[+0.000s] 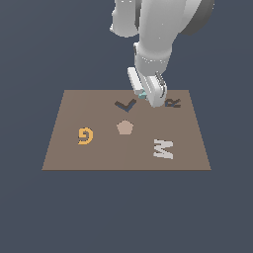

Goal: Insert a designated object into the corresponding slot on a board.

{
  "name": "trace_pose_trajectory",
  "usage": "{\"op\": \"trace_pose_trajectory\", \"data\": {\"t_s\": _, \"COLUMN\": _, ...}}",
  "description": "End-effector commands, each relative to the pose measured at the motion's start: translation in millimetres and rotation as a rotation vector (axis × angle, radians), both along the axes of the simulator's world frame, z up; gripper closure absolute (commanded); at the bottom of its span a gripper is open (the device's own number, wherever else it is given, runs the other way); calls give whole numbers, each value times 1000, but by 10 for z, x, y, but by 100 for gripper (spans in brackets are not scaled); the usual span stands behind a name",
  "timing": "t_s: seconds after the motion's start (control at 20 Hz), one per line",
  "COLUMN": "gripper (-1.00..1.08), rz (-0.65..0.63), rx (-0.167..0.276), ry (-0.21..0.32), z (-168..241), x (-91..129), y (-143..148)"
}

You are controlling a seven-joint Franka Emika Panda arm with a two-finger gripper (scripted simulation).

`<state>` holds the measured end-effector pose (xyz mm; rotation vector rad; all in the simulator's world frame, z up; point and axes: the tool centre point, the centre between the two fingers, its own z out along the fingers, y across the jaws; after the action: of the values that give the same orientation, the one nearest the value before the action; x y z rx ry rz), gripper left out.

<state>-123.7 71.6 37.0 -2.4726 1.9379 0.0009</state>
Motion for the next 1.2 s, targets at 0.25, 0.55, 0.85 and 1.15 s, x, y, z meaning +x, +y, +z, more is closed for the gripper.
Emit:
{"op": "trace_pose_trajectory", "data": {"t_s": 0.25, "gripper": 108, "rz": -154, "rx": 0, "ry": 0, "z": 17, "x": 106, "y": 479}}
{"op": "trace_pose_trajectory", "data": {"t_s": 0.55, "gripper": 108, "rz": -244, "rx": 0, "ry": 0, "z": 25, "x": 212, "y": 750}}
{"op": "trace_pose_trajectory", "data": {"t_s": 0.85, "gripper": 108, "rz": -305, "rx": 0, "ry": 0, "z": 31, "x": 305, "y": 925}}
{"op": "trace_pose_trajectory", "data": {"t_s": 1.15, "gripper": 108, "rz": -335, "rx": 0, "ry": 0, "z": 33, "x": 361, "y": 1003}}
